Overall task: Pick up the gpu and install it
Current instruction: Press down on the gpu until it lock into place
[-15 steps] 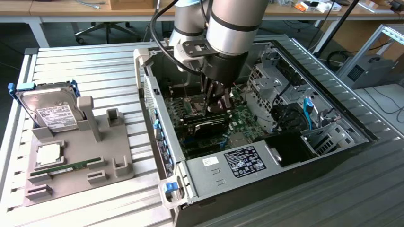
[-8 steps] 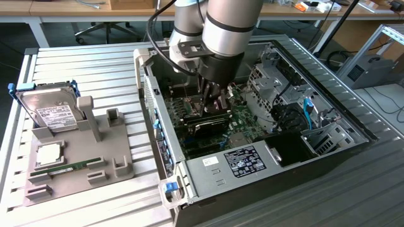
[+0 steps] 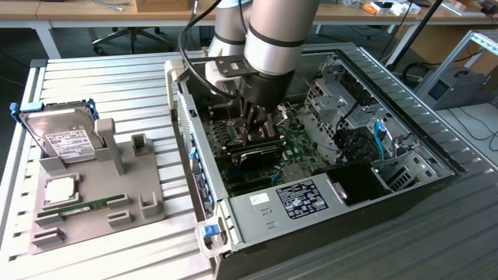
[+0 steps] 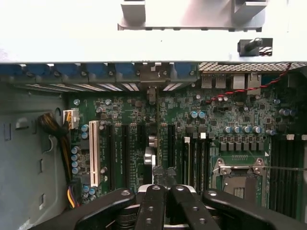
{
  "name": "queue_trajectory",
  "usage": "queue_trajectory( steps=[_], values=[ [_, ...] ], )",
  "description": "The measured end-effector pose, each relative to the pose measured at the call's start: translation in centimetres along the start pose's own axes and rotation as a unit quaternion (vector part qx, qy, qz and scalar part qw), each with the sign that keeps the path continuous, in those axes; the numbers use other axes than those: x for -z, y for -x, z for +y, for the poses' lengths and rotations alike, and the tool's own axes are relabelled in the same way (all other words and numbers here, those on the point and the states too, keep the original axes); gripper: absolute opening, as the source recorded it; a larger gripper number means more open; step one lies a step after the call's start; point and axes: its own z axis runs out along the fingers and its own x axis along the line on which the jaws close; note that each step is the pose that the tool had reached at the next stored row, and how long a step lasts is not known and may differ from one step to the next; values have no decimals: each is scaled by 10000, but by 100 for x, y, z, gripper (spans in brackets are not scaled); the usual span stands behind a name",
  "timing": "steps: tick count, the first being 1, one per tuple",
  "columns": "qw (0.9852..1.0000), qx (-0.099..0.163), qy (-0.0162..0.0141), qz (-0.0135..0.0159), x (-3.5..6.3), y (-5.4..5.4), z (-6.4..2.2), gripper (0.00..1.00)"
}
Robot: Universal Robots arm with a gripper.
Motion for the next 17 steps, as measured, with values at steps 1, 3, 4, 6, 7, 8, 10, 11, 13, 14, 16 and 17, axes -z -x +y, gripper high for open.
queue_trajectory(
  steps=[1,3,4,6,7,8,10,11,13,14,16,17],
  values=[
    [10000,1,0,1,-19,0,1,11],
    [10000,0,0,0,-61,0,3,11],
    [10000,0,0,0,-95,0,4,11],
    [10000,0,0,0,-151,-1,6,11],
    [10000,0,0,0,-170,-1,7,11],
    [10000,0,1,2,-173,-1,7,11],
    [10000,0,0,0,-205,-2,7,11],
    [10000,0,2,3,-219,-2,7,11],
    [10000,0,2,5,-235,-3,7,11],
    [10000,0,2,5,-236,-3,7,11],
    [10000,0,0,1,-240,-2,7,11],
    [10000,0,0,1,-240,-2,7,11]
  ],
)
